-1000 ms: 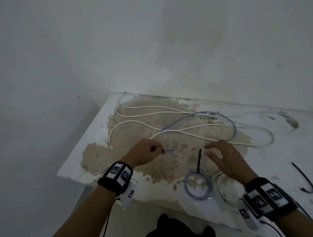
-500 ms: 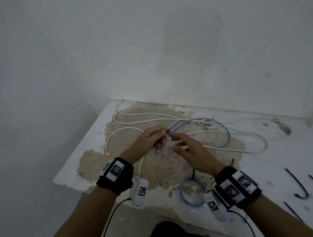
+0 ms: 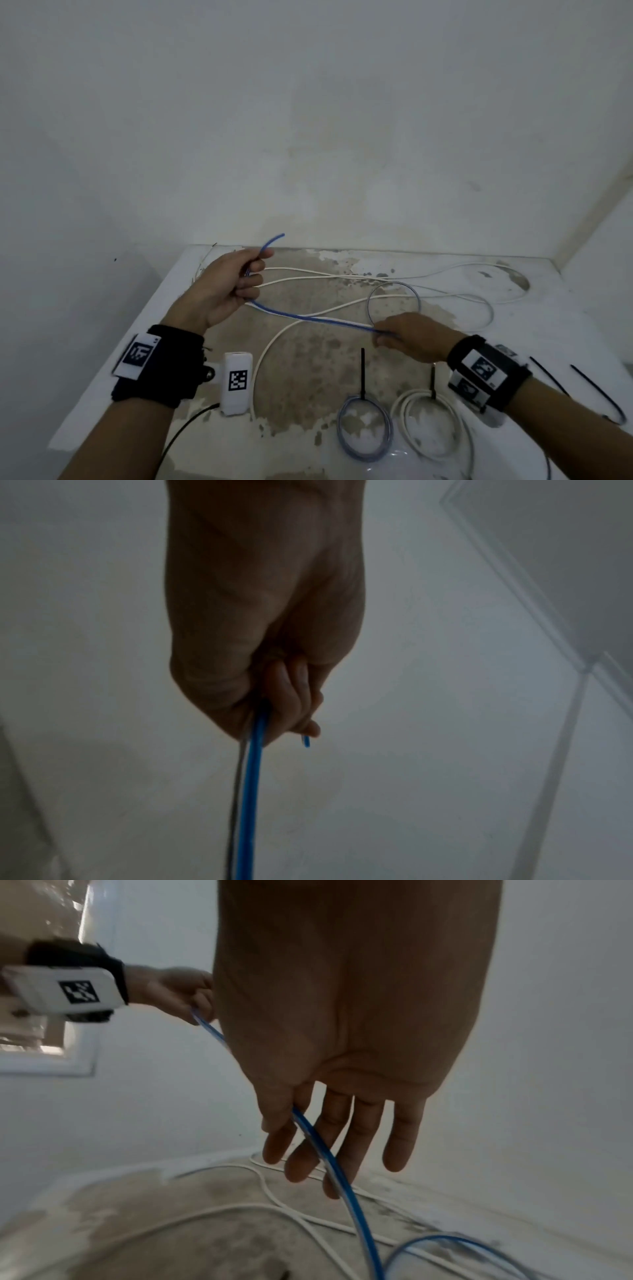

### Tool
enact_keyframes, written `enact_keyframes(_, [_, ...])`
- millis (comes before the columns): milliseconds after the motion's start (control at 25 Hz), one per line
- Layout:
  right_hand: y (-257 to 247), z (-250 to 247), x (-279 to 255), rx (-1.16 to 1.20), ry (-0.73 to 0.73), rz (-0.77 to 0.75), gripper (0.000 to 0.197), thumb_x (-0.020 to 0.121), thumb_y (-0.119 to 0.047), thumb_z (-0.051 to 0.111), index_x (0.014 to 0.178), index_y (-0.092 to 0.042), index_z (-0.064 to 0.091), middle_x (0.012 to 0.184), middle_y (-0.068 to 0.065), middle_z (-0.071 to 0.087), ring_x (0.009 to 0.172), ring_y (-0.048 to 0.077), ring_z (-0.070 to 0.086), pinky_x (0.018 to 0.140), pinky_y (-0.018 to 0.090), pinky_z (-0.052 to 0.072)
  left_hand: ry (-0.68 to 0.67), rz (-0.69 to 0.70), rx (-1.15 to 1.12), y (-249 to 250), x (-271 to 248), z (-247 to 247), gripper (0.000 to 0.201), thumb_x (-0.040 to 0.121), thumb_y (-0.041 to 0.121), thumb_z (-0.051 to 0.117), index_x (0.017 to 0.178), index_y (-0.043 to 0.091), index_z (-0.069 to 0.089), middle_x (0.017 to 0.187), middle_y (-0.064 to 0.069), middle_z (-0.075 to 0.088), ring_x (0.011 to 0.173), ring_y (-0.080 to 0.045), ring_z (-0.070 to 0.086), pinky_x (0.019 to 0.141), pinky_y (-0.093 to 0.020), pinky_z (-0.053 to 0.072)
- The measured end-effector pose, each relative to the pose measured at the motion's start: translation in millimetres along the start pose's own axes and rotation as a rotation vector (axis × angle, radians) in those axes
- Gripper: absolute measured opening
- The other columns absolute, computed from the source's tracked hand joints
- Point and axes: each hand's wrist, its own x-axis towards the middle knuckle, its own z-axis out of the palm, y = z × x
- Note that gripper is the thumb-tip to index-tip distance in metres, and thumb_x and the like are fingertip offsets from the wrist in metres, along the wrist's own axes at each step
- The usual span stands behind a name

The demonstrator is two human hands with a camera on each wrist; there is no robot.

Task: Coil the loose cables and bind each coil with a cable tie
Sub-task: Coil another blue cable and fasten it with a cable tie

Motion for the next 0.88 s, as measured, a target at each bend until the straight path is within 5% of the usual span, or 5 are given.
enact_keyframes(160, [39.6,-39.1,-9.9,-0.220,0.022,0.226,0.030,0.098,-0.046,0.054,0.113,-0.025,0.070,0.113,0.001,0.069,0.104,0.025,0.064,0.091,0.038,0.050,-0.131,-0.173,0.180,-6.0,-5.0,7.0,0.027,0.102,0.021,0.040,0.091,0.008,0.060,0.056,0.006,0.034,0.037,-0.001,0.021,0.036,-0.015,0.013])
enact_keyframes(280, [50.4,-62.0,-8.2,-0.239,0.023,0.271,0.026,0.092,-0.049,0.063,0.088,-0.024,0.071,0.088,0.002,0.068,0.086,0.027,0.066,0.079,0.039,0.054,-0.194,-0.161,0.322,-13.1,-3.6,22.7,0.027,0.102,0.022,0.040,0.095,0.007,0.062,0.057,0.006,0.036,0.040,-0.003,0.021,0.038,-0.017,0.014])
enact_keyframes(520, [46.5,-90.7,1.8,-0.380,0.598,0.034,0.021,0.093,-0.035,0.067,0.108,-0.022,0.075,0.089,0.000,0.048,0.085,0.029,0.059,0.076,0.037,0.041,-0.215,-0.079,0.376,-32.6,7.1,72.5,0.028,0.104,0.019,0.037,0.101,0.005,0.062,0.055,0.005,0.052,0.040,-0.007,0.040,0.039,-0.017,0.031])
enact_keyframes(720, [48.3,-69.1,-3.9,-0.557,0.301,0.034,0.024,0.097,-0.039,0.056,0.115,-0.034,0.071,0.114,0.002,0.057,0.111,0.027,0.053,0.107,0.037,0.032,-0.181,0.025,0.124,-18.5,15.0,82.9,0.027,0.104,0.021,0.035,0.096,0.010,0.059,0.051,0.008,0.032,0.037,-0.002,0.020,0.036,-0.016,0.011])
enact_keyframes(880, [44.2,-45.0,-9.1,-0.537,0.116,0.156,0.028,0.096,-0.044,0.056,0.118,-0.034,0.070,0.124,0.003,0.051,0.118,0.028,0.049,0.102,0.037,0.034,-0.140,0.143,0.031,7.2,18.5,83.0,0.029,0.104,0.021,0.035,0.093,0.012,0.060,0.049,0.009,0.029,0.037,-0.002,0.019,0.037,-0.017,0.010])
